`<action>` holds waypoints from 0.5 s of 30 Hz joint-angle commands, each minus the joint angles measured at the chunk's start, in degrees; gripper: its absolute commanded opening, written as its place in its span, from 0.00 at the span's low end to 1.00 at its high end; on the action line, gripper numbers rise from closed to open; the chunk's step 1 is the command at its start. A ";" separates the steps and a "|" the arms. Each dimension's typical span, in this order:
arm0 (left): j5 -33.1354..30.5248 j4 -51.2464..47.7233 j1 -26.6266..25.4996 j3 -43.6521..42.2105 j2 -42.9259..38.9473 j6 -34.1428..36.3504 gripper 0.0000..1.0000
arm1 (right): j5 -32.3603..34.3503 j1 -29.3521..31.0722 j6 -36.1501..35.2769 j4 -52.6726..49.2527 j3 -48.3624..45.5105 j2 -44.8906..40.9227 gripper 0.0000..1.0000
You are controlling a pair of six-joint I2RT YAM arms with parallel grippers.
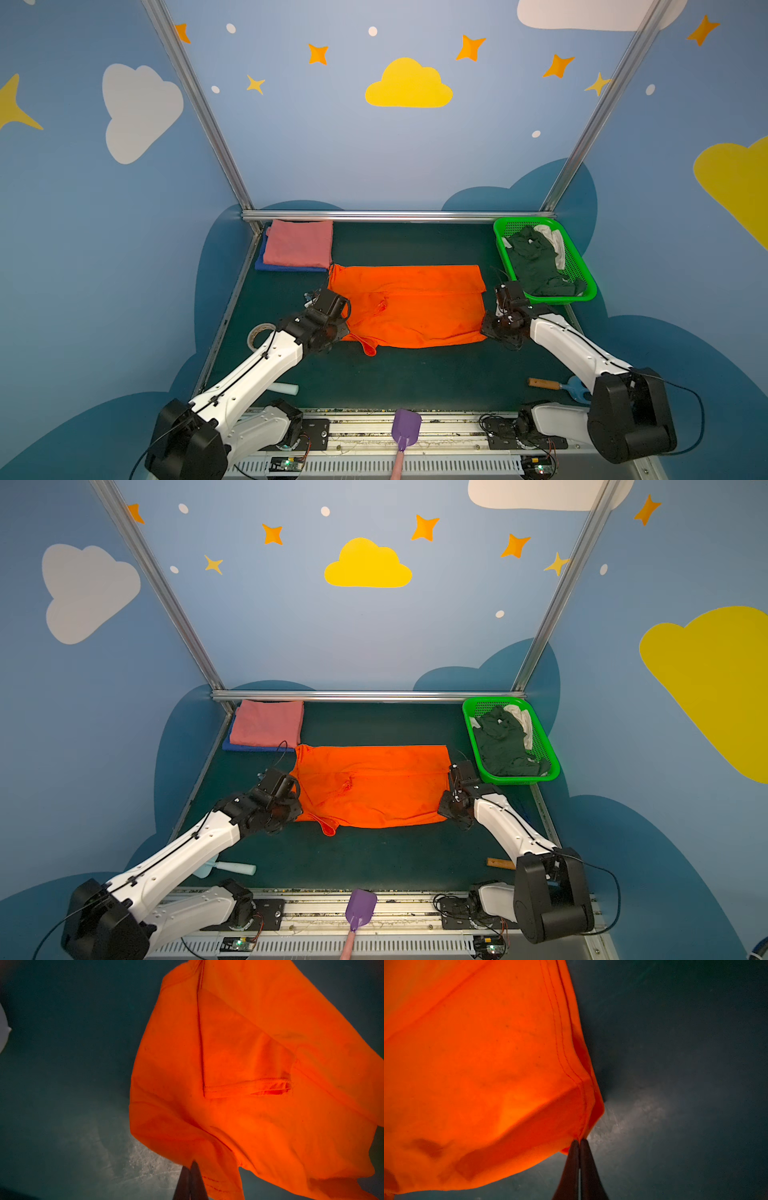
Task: Fold and stack the t-shirts
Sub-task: 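Lift the near hem with both grippers and fold it over toward the far edge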
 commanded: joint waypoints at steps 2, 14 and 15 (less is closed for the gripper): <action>0.76 1.39 3.98 4.61 4.44 6.45 0.05 | 1.26 -1.26 -2.83 -2.51 5.13 4.09 0.00; 2.10 1.82 12.12 18.91 19.19 15.10 0.05 | 1.97 -2.75 -6.65 -4.90 18.76 17.73 0.00; 1.84 1.23 12.48 20.59 20.76 16.28 0.05 | 1.91 -2.75 -6.89 -4.92 19.62 18.50 0.00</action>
